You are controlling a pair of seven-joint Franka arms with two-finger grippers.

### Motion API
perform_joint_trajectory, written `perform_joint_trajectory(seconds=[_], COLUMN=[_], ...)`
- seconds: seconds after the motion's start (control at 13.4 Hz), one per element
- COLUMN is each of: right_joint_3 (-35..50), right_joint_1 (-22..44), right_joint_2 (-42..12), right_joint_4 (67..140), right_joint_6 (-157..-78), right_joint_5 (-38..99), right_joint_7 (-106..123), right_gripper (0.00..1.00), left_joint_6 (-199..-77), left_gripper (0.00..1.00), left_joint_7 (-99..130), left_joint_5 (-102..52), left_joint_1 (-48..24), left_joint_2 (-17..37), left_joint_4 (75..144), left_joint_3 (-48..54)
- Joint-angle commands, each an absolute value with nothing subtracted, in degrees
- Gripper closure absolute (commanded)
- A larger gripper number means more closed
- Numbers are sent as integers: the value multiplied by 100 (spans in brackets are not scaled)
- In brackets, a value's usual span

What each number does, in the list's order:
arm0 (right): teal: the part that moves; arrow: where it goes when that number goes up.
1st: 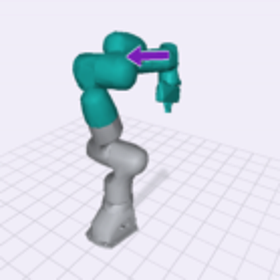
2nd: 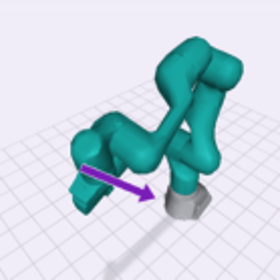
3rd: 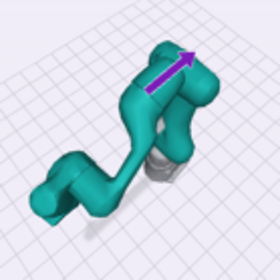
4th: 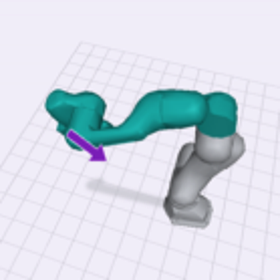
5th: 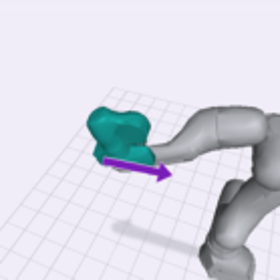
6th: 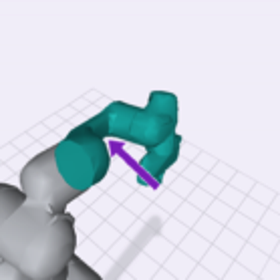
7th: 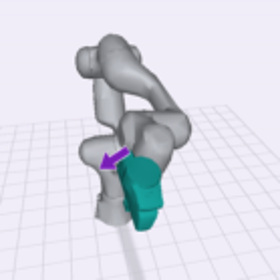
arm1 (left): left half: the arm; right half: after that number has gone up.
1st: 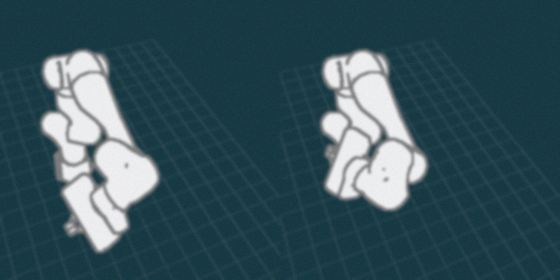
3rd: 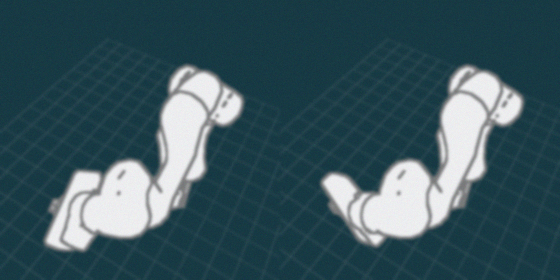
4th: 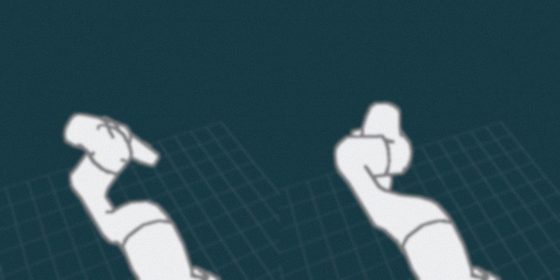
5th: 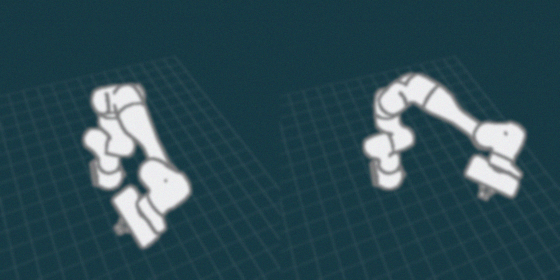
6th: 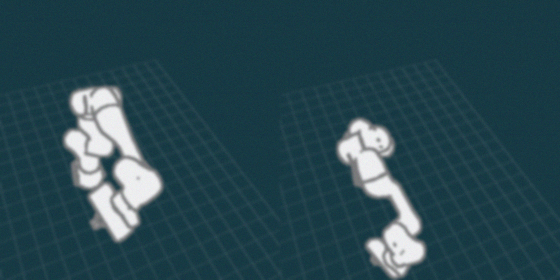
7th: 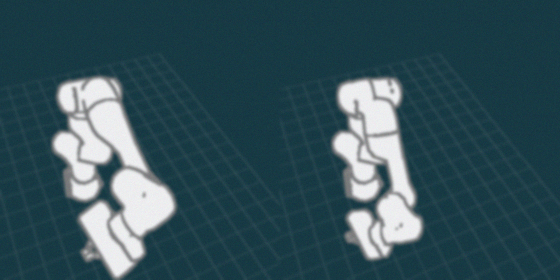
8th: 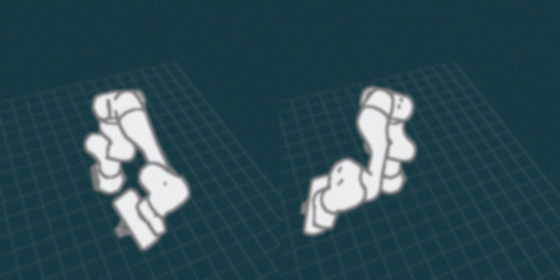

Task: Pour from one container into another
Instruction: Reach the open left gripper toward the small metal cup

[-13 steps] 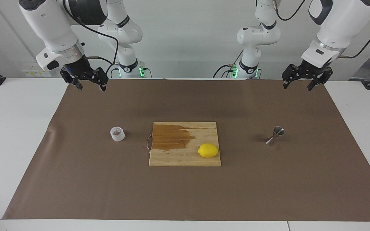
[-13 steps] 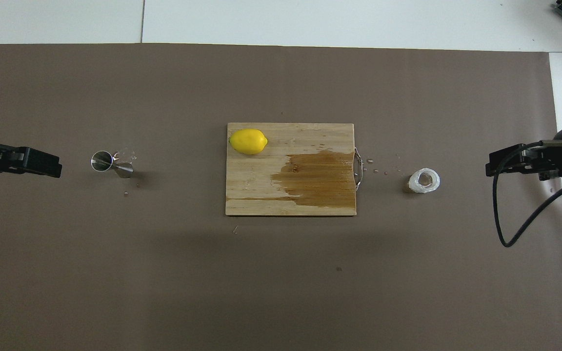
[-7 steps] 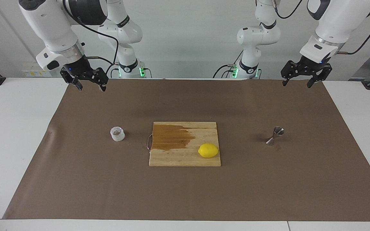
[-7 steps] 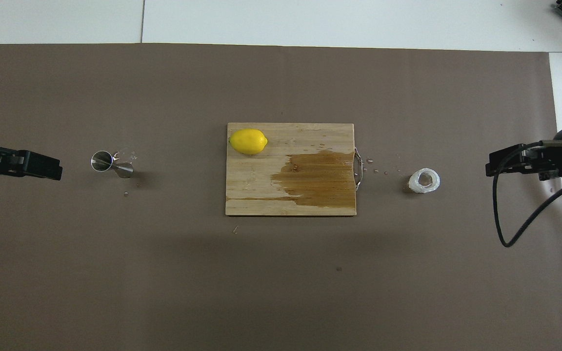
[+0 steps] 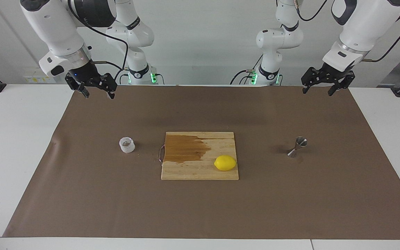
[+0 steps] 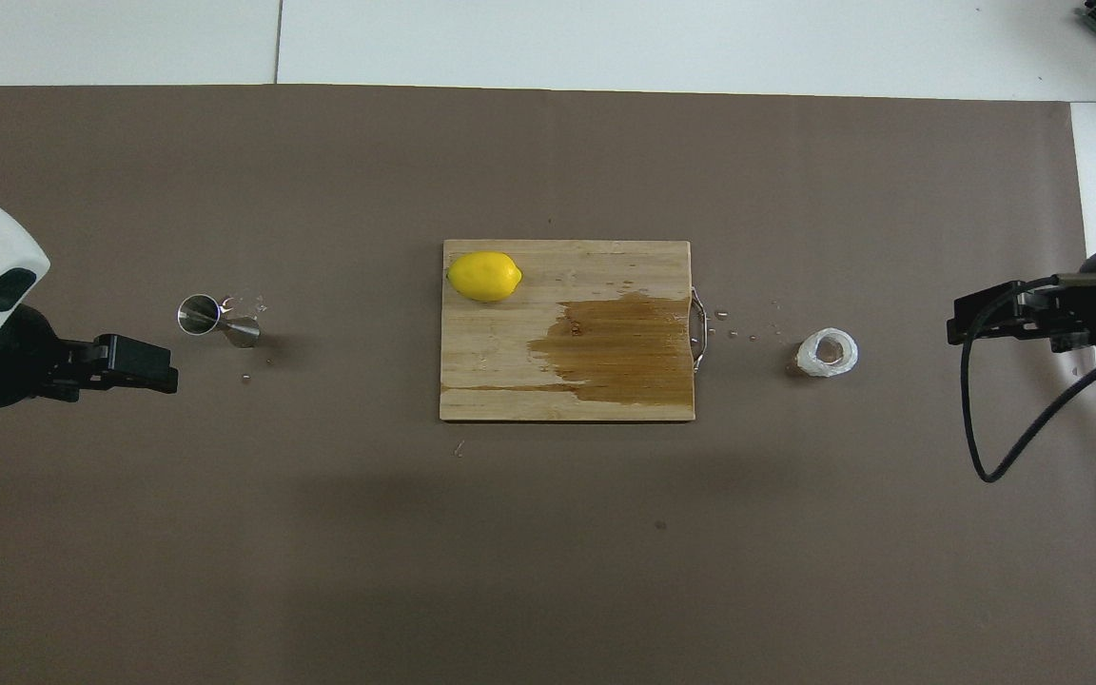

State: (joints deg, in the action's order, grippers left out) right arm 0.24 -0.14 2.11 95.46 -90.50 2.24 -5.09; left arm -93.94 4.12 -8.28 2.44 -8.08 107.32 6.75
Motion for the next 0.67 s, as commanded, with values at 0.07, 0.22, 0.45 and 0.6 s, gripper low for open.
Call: perform_joint_trajectory(seconds=[0.07, 0.22, 0.45, 0.6], right_joint_3=[88, 79, 88, 88], right_joint_1=[-123, -123, -123, -123], right_joint_2=[334, 334, 334, 334], right_joint_4=[9703, 9712, 9712, 9712], right_joint_6=[-9176, -9176, -9176, -9176], right_joint_5=[369, 369, 369, 369], right_joint_7=[-396, -396, -396, -396], right_gripper=[0, 0, 0, 0], left_joint_6=[-9598, -9554, -9177, -8739], left_gripper=[0, 0, 0, 0], left_joint_7=[579, 903, 2045, 2136], left_joint_5=[-1106, -1457, -1984, -2555], left_joint_1=[483, 658, 905, 1054], left_joint_2=[-362, 51, 342, 622], left_joint_4=[11004, 10942, 10907, 10724], left_joint_3=[677, 668, 703, 686])
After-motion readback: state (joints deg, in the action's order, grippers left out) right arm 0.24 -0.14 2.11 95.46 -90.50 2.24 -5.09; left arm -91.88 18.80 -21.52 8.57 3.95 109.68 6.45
